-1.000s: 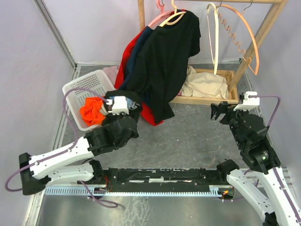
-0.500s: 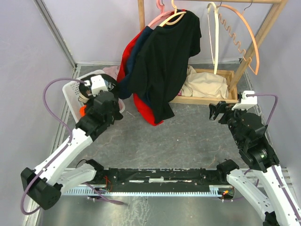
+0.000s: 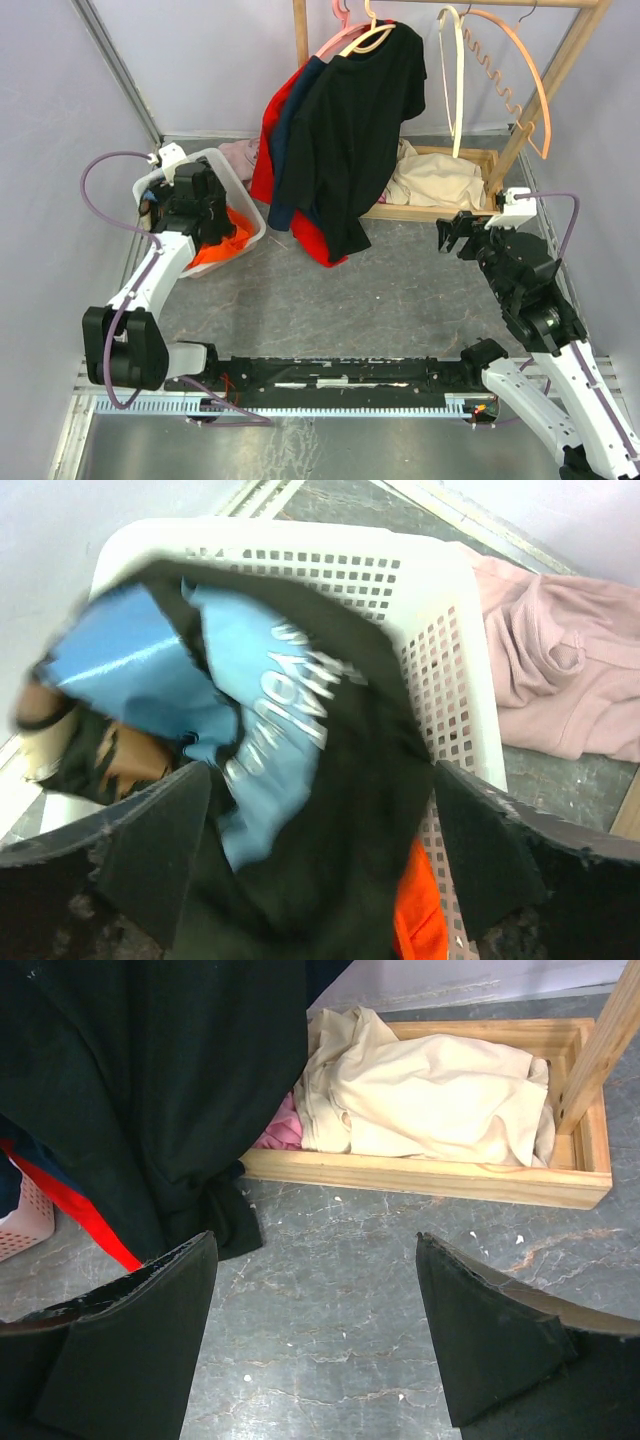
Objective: Remove the t-shirt from the hanger
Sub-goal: Place the T-shirt in the bin, then pick up the hanger from the clothesline.
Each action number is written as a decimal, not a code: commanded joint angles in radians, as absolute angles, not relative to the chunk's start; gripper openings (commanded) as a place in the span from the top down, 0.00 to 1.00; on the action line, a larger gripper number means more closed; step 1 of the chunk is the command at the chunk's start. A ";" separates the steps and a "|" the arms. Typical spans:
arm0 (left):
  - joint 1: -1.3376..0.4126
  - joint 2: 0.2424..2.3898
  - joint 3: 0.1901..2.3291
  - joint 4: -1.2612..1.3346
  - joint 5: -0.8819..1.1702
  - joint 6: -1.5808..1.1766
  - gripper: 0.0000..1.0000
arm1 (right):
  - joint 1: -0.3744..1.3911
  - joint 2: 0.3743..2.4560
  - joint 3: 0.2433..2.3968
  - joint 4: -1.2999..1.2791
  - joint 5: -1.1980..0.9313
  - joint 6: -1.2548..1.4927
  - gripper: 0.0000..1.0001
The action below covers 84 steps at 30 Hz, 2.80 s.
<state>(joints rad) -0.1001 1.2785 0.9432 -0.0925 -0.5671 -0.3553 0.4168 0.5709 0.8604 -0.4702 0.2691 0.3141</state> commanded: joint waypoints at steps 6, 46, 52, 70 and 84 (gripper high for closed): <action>-0.105 1.195 0.908 0.022 -0.441 -0.412 0.01 | 0.414 0.584 0.861 -0.416 0.244 0.327 0.13; -0.710 0.864 1.066 -0.162 -0.379 -0.346 0.01 | 0.512 0.959 1.433 -0.450 0.200 0.262 0.16; -0.712 0.896 1.142 -0.150 -0.335 -0.316 0.01 | 0.529 0.980 1.475 -0.421 0.177 0.254 0.17; -0.713 1.159 1.433 -0.072 -0.299 -0.194 0.01 | 0.578 1.203 1.639 -0.286 0.162 0.213 0.18; -0.713 1.351 1.645 -0.045 -0.242 -0.084 0.01 | 0.581 1.197 1.589 -0.266 0.196 0.188 0.16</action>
<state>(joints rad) -0.7094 1.3201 1.5574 -0.0864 -0.2966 -0.1612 0.5743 1.2175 1.5909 -0.3214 0.1741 0.2054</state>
